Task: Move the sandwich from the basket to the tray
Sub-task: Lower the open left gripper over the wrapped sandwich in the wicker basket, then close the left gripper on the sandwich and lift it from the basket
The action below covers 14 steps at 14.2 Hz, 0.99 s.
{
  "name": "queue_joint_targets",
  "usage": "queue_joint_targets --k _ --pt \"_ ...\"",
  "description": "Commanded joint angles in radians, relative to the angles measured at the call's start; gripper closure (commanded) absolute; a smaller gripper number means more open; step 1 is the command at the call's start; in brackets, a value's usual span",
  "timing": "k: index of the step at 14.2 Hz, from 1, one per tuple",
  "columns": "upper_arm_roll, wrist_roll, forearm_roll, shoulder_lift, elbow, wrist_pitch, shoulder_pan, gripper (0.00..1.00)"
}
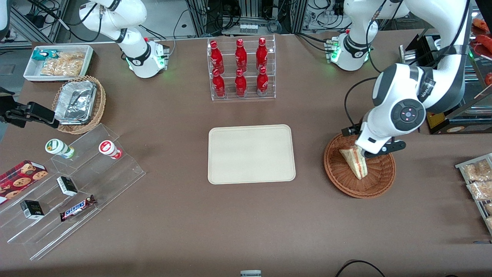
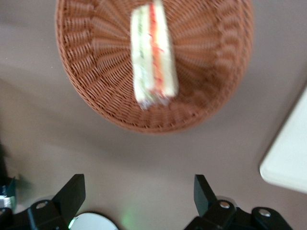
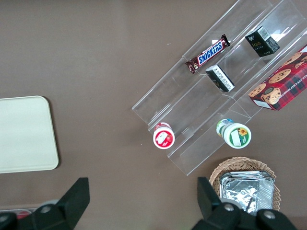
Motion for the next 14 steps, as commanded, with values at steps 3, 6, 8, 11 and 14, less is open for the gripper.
queue_joint_targets --k 3,6,8,11,14 --pt "0.03 -0.189 -0.013 -0.022 -0.127 0.182 0.0 0.0" --pt "0.03 -0.29 -0.031 -0.016 -0.182 0.289 0.018 0.0" --pt "0.032 -0.333 -0.043 0.007 -0.185 0.317 0.017 0.0" --pt "0.033 -0.335 -0.043 0.027 -0.203 0.371 0.017 0.0" --pt "0.038 -0.333 -0.043 0.057 -0.223 0.434 0.017 0.0"
